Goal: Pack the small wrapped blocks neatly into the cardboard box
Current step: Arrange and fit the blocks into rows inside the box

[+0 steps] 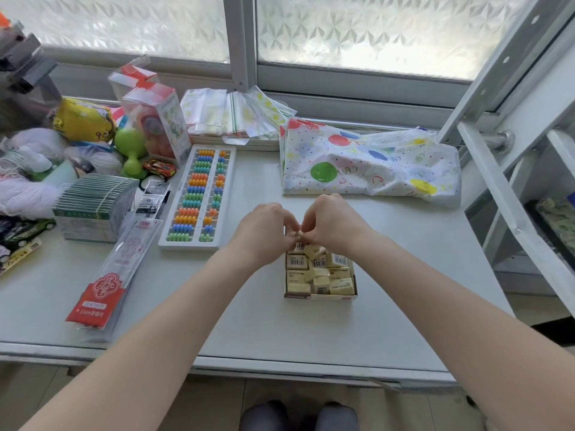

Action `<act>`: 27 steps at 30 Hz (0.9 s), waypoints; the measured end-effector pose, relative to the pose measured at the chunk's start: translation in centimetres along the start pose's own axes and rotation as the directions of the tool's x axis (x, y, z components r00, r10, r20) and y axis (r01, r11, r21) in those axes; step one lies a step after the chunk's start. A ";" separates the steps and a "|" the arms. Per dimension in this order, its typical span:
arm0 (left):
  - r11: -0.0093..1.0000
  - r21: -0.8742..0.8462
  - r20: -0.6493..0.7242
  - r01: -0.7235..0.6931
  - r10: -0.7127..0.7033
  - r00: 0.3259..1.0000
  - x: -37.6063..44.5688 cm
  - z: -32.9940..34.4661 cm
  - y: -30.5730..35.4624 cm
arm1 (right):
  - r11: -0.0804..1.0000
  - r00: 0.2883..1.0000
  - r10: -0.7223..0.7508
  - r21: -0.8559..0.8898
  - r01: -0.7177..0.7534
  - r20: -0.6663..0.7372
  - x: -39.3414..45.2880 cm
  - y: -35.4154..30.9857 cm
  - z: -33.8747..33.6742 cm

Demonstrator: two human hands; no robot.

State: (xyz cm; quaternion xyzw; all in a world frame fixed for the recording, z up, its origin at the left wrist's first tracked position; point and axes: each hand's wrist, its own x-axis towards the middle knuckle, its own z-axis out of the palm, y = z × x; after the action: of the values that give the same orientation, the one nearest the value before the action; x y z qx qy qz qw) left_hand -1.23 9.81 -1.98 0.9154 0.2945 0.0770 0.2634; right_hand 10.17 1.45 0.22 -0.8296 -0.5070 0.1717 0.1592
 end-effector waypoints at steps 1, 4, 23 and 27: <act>1.000 0.007 0.000 -0.005 0.005 1.000 0.0 0.1 0.2 | 1.000 1.000 -0.005 0.017 0.004 0.022 -0.1 0.2 -0.2; 0.999 0.040 0.014 0.000 -0.001 1.000 0.3 0.1 0.4 | 0.999 0.997 0.015 -0.042 -0.012 0.072 -0.3 0.9 -0.8; 0.998 0.056 0.017 -0.002 0.001 1.000 0.1 0.1 0.1 | 0.989 0.991 -0.136 -0.069 0.134 -0.022 -0.8 2.6 -1.7; 0.999 0.032 0.013 0.001 -0.001 1.000 0.2 0.3 -0.1 | 0.971 0.990 -0.120 -0.198 0.133 0.078 -0.9 2.4 -0.8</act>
State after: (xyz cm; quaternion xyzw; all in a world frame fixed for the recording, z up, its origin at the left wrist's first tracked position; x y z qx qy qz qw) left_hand -1.07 9.89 -2.28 0.9199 0.2944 0.0661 0.2506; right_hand 12.07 -0.49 -0.03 -0.8013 -0.5787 0.1358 0.0677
